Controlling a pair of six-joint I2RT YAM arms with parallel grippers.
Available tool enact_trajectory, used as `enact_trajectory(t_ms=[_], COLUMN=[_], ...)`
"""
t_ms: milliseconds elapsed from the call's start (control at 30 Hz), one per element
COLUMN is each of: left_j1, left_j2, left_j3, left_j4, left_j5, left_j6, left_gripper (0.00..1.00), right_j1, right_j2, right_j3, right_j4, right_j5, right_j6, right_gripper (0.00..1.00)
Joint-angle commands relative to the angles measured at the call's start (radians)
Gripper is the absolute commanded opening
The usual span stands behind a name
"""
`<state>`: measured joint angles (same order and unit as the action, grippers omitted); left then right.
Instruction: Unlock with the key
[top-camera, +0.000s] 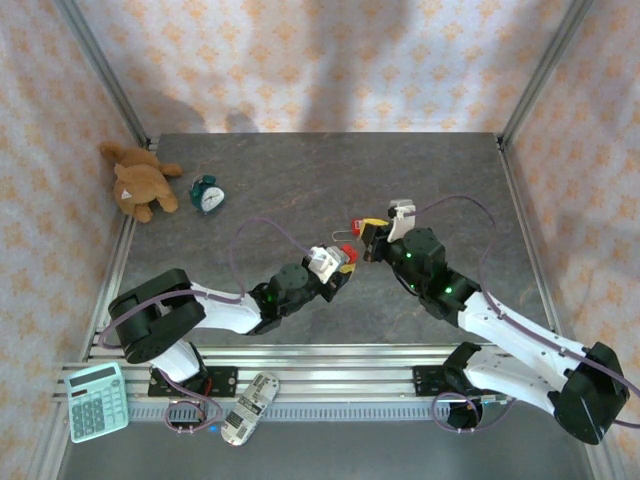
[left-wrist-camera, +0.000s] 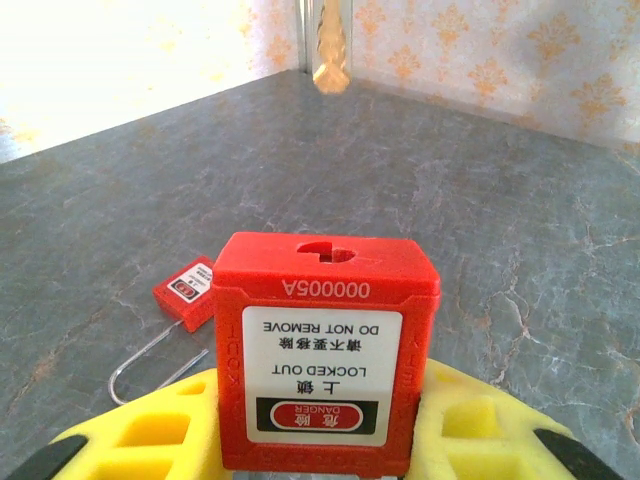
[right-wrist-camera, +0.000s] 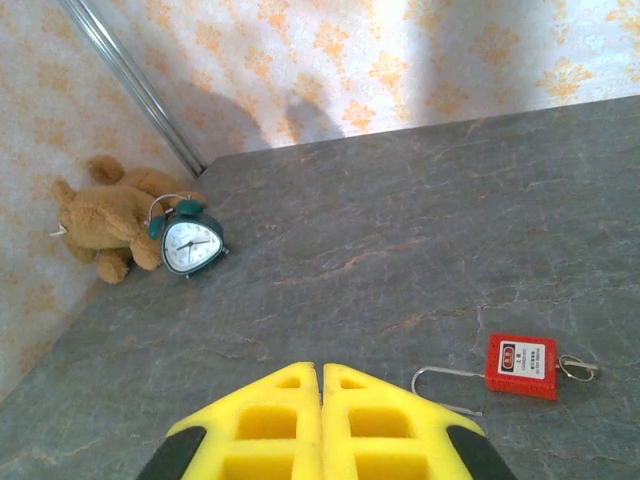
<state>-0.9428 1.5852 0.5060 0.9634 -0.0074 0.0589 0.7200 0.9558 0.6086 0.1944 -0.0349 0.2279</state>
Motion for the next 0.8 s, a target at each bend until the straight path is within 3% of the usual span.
enact_trajectory(t_ms=[0,300,767], left_j1=[-0.005,-0.004,-0.004], left_j2=[0.010,0.009,-0.008], left_j3=[0.013,0.031,0.025], left_j4=[0.069,0.042,0.036], left_j5=[-0.020,-0.024,-0.039], left_j6=[0.032,0.023,-0.001], left_gripper=[0.33,0.32,0.30], right_j1=[0.011,0.039,0.045], right_j2=[0.006,0.063,0.026], right_j3=[-0.010,-0.024,-0.058], right_j4=[0.027,0.057,0.025], right_j5=[-0.015,-0.025,0.000], right_j6=[0.012,0.034,0.030], right_gripper=[0.00,0.00,0.00])
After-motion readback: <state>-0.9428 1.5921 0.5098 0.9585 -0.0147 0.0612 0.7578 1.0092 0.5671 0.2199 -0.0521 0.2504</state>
